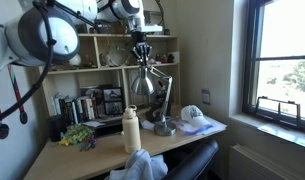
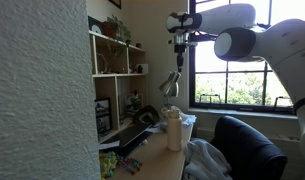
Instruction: Tighten the knob on the desk lamp
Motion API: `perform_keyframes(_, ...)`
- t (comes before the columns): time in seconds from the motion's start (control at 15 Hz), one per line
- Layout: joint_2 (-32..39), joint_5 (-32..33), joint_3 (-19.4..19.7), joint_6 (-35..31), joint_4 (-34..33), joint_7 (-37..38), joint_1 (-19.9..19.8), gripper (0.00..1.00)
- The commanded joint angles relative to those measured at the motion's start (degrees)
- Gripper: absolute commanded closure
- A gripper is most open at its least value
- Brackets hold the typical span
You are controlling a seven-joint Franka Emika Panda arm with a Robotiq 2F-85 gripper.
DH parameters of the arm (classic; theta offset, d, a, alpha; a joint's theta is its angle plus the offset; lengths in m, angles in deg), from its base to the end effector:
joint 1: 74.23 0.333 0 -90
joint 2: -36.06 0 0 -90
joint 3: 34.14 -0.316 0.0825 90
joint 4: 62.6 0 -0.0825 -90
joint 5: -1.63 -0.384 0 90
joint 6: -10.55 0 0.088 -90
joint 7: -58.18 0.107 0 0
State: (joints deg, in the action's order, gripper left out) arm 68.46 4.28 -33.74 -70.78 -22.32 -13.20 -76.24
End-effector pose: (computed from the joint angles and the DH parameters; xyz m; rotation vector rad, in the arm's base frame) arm 0.6833 -0.0323 0.6563 2.4878 1.6923 0.1379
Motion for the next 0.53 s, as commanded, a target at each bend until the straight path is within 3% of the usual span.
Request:
perform_keyframes(0.0, 2.0, 2.8, 0.3, 1.3, -3.0, -5.5, 0.7, 0.93)
perform_keyframes(0.47, 2.7, 5.9, 0.2, -0.6, -3.4, -13.1, 1.5, 0.94)
